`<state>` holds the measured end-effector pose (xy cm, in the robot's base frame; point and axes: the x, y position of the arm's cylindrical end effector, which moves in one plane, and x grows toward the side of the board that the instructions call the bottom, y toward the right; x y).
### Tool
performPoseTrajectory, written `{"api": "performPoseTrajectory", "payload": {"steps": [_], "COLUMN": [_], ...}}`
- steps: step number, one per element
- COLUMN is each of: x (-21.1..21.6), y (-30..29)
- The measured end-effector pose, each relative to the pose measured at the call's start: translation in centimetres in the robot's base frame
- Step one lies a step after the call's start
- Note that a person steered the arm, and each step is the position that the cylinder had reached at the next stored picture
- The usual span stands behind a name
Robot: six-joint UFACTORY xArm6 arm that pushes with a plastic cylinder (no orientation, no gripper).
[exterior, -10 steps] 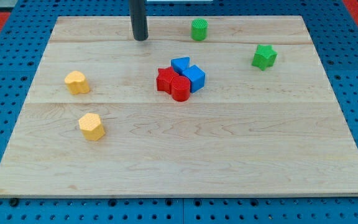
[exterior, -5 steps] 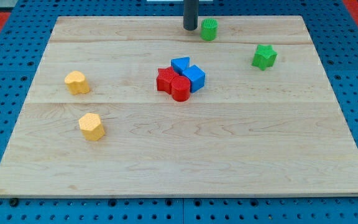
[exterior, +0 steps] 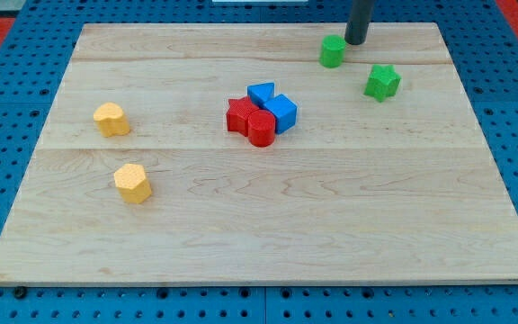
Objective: Push the green circle into green star
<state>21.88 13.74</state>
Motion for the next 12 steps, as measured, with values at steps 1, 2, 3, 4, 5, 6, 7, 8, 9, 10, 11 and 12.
{"api": "performPoseTrajectory", "payload": {"steps": [1, 2, 3, 4, 5, 6, 7, 8, 9, 10, 11, 12], "x": [-1.2, -0.5, 2.7, 6.4, 7.5, 5.5, 2.8, 1.8, 3.2, 7.0, 9.2, 8.3], "y": [-4.4, -8.1, -6.1, -3.2, -3.1, -6.2, -7.4, -6.0, -3.0, -2.7, -1.2, -2.8]}}
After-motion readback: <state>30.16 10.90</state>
